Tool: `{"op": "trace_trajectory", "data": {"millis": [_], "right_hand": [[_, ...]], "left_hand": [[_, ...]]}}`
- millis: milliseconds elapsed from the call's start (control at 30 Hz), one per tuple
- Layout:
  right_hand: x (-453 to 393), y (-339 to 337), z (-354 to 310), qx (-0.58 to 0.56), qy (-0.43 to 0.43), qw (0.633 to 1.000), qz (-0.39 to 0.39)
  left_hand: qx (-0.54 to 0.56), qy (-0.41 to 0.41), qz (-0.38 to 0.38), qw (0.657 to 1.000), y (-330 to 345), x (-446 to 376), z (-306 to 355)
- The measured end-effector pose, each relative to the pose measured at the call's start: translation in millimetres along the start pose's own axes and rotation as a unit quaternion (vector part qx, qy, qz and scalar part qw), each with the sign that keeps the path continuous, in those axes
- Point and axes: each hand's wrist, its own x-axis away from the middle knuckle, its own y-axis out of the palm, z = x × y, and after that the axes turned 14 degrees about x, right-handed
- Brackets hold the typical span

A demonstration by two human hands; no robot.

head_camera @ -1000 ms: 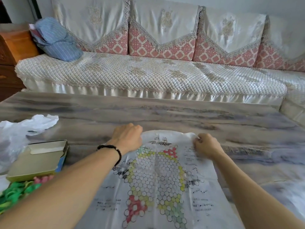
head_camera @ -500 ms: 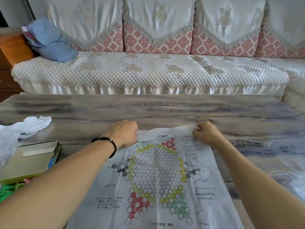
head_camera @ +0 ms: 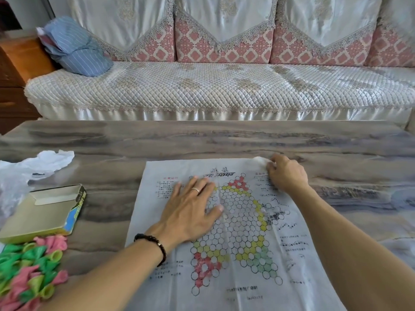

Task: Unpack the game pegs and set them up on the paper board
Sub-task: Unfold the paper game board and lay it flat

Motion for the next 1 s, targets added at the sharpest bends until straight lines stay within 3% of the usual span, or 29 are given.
{"op": "trace_trajectory", "data": {"millis": [133,233,300,367,533,700,800,900,1000], "right_hand": [[4,-14,-15,0.108,0.025,0.993,0.034],[32,-22,-53,0.081,-0.1,0.984,0.125],[62,-12,-80,0.024,-0.218,0.97,0.104],[81,2,-89,0.009,-0.255,0.966,0.031],[87,12,-55,0.076,-0.162,0.982,-0.061],[107,10,-38,0.076,-0.075,0.991,-0.077],[108,8,-39,0.091,-0.056,0.992,-0.074],[113,6,-40,0.089,-0.04,0.993,-0.073],[121,5,-34,0.084,-0.029,0.994,-0.07]], "left_hand": [[-0.01,-0.023,-0.083,0.996,-7,-3,-8],[-0.008,-0.022,-0.123,0.992,-18,-8,-15],[0.01,-0.02,-0.099,0.995,-20,-9,-18],[0.006,-0.02,-0.059,0.998,-17,-10,-24],[-0.019,-0.033,-0.058,0.998,-20,-18,-40],[-0.04,-0.054,-0.084,0.994,-27,-25,-36],[-0.07,0.0,-0.046,0.997,-17,-14,11],[0.004,0.003,-0.017,1.0,10,10,43],[0.004,-0.006,-0.012,1.0,16,32,27]]}}
